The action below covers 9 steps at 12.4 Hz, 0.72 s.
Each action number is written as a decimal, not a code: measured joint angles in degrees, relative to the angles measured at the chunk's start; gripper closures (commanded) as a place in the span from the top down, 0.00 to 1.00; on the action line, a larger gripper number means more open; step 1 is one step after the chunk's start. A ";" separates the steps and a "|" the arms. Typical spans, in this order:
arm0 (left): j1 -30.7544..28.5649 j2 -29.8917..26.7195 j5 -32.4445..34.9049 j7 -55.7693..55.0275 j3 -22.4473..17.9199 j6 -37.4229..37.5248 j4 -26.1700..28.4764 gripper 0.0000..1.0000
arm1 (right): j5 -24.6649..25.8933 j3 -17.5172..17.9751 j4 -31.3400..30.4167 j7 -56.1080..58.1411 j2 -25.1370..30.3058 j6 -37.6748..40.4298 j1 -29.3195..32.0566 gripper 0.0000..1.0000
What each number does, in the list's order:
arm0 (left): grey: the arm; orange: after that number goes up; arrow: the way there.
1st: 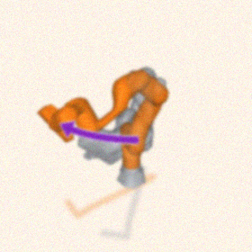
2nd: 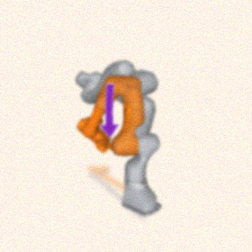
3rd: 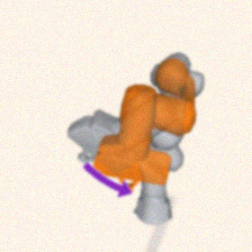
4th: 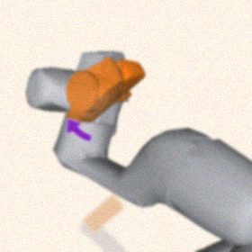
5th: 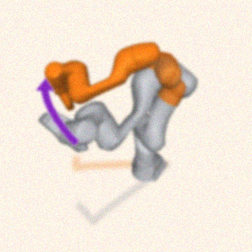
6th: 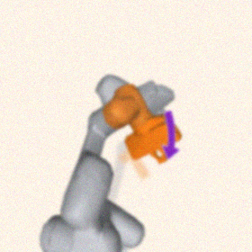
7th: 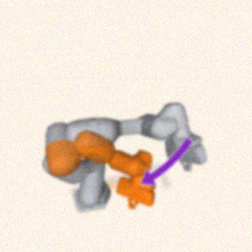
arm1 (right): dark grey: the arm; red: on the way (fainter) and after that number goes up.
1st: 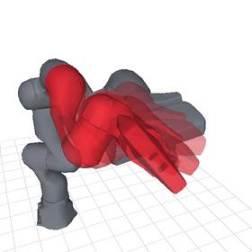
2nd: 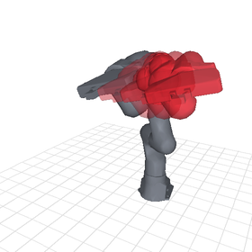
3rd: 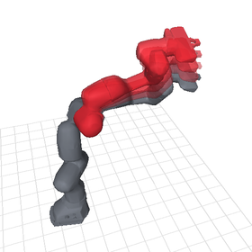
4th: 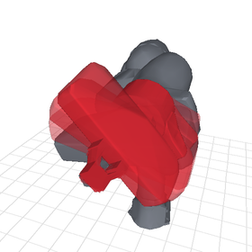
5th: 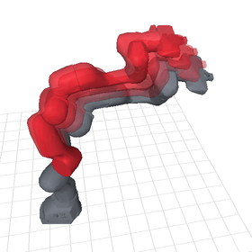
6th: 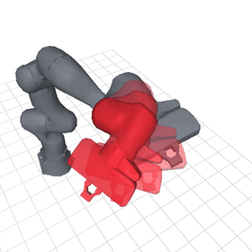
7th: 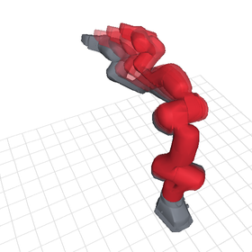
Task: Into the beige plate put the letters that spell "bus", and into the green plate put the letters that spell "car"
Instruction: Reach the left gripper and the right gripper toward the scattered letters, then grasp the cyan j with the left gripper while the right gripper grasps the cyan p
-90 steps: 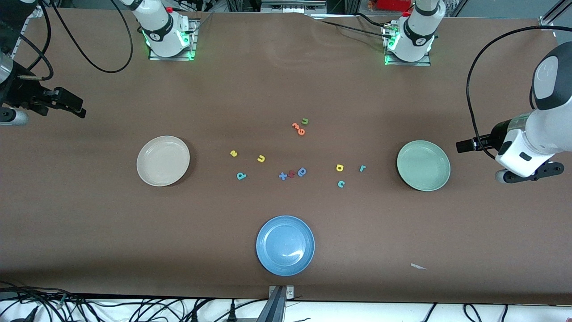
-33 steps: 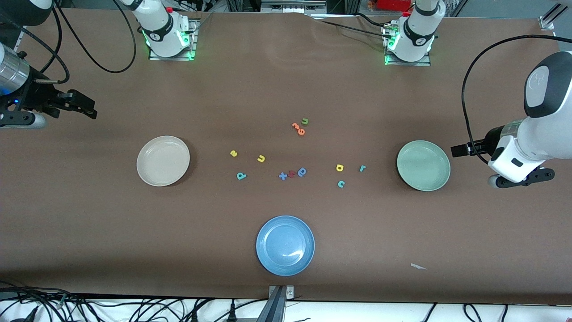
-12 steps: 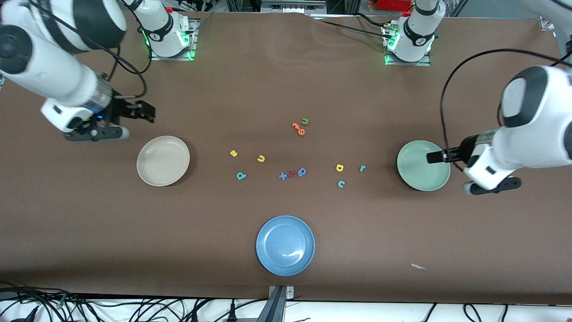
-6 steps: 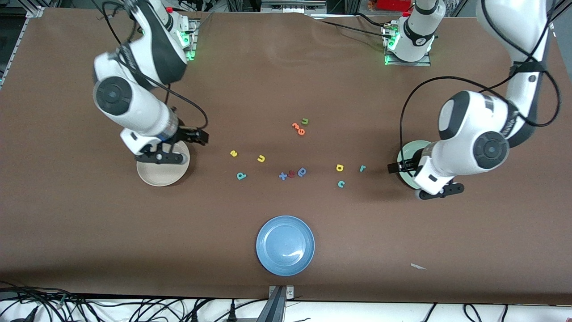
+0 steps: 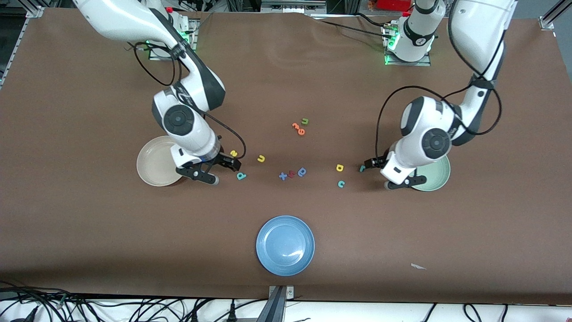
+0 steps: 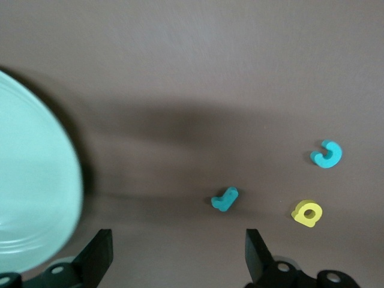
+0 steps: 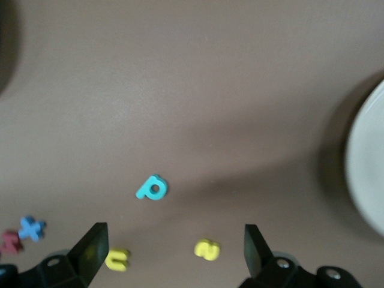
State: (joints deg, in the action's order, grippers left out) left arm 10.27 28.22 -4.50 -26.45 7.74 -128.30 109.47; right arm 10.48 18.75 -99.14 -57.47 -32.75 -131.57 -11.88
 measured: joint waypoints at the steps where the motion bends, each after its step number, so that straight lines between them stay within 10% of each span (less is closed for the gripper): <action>1: 0.86 1.20 0.00 -0.62 0.00 -0.93 0.14 0.92 | 0.39 0.02 1.52 -5.24 -1.76 -0.08 -1.10 0.99; 9: 2.29 5.42 -0.33 -3.49 -0.01 -7.63 0.12 0.75 | 4.10 -0.07 10.07 -28.75 -12.18 -0.02 -4.00 0.65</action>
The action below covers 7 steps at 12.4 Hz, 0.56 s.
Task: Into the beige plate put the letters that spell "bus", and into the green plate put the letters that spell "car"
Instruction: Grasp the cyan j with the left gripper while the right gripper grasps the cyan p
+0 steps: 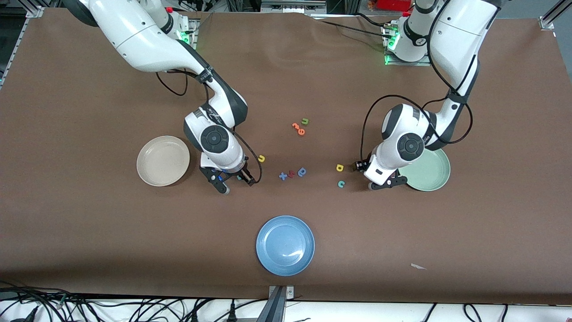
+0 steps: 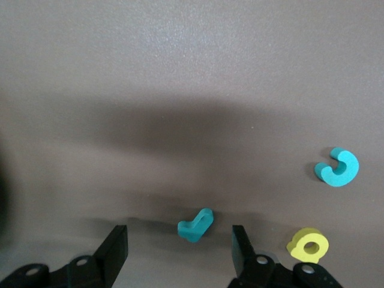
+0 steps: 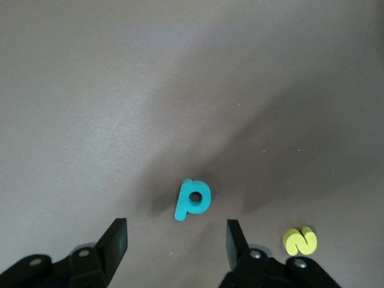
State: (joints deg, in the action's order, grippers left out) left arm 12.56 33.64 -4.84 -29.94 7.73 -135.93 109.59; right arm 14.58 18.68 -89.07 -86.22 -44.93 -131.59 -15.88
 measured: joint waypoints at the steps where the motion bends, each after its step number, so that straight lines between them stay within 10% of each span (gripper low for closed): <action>1: 0.23 0.38 0.00 -0.52 0.01 -1.04 0.00 0.75 | 0.02 -0.01 0.12 -0.35 -0.35 0.01 0.00 0.65; 7: 1.15 1.45 0.00 -2.55 -0.16 -3.56 -0.13 0.39 | 3.71 -0.83 0.15 -0.96 -1.57 0.21 -0.01 0.64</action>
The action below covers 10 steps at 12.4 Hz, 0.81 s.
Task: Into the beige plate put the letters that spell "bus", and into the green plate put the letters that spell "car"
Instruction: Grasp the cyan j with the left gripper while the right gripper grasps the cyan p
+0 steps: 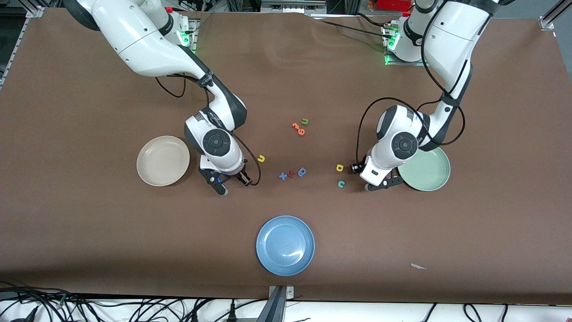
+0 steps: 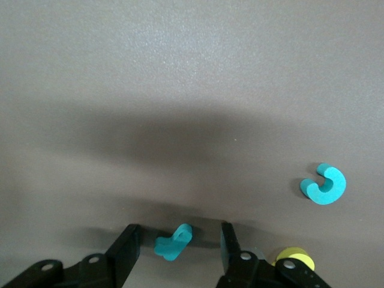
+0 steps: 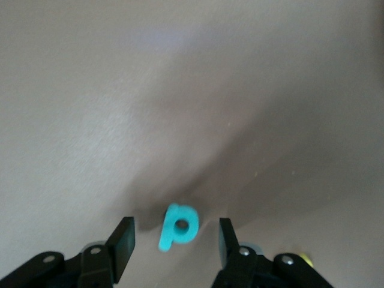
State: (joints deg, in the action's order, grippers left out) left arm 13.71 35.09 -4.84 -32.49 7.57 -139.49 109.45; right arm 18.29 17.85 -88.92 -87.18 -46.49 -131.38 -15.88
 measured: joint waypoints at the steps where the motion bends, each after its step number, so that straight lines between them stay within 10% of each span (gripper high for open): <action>1: 0.00 -0.02 0.00 -0.17 -0.02 -0.01 -0.04 0.30 | 0.29 -0.21 0.00 -0.01 -0.52 -0.01 0.00 0.61; 8: 0.10 -0.12 -0.02 -0.78 0.09 0.01 -0.37 0.23 | 0.30 -0.26 0.59 -1.40 -0.81 -0.03 -0.18 0.58; 10: 0.05 -0.36 -0.02 -0.78 0.06 0.04 -0.53 0.23 | 0.29 -0.20 0.59 -1.56 -0.81 -0.03 -0.22 0.33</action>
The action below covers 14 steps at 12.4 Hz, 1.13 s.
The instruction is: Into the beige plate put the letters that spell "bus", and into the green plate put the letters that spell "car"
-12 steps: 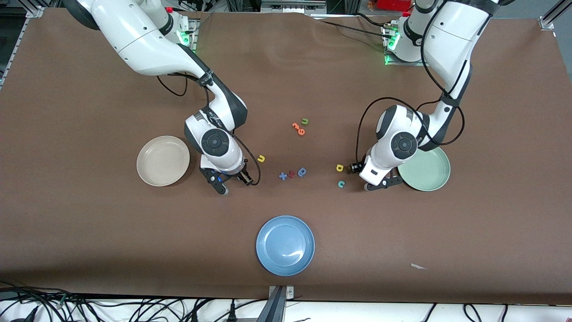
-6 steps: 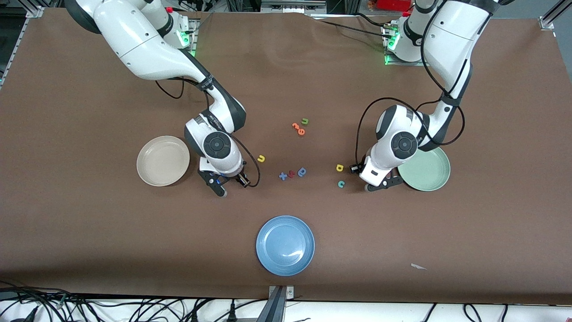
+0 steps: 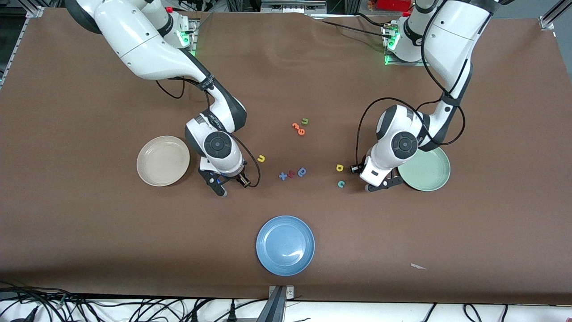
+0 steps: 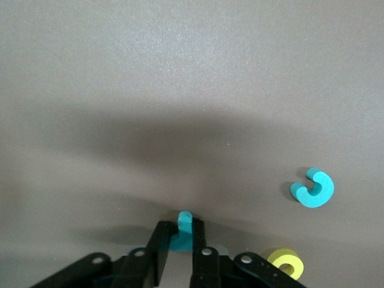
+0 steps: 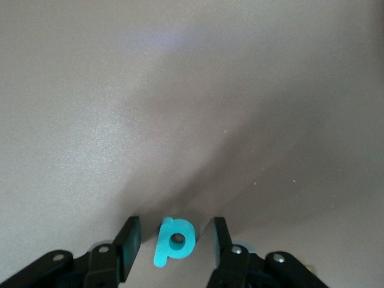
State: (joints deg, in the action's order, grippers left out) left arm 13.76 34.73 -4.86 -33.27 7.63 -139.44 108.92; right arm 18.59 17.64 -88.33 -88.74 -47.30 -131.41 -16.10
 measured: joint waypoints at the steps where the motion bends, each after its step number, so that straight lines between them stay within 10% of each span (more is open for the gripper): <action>1: -0.12 -0.63 0.00 0.00 -0.13 0.80 -0.36 0.19 | 0.00 0.02 0.01 -0.02 0.01 -0.01 -0.03 0.22; 8: -14.01 -18.30 -0.03 20.48 -0.93 31.90 -2.66 0.12 | 0.02 0.25 1.43 0.45 0.43 2.83 -0.15 0.10; 14: -9.53 -13.15 -6.59 15.39 -0.05 22.28 -2.07 0.14 | -6.81 -4.76 3.87 26.22 9.53 18.94 0.56 0.10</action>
State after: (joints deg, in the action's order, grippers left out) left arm 4.23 21.58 -11.44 -17.87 7.58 -117.16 106.85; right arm 11.78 12.88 -84.46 -62.52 -37.77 -112.48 -15.54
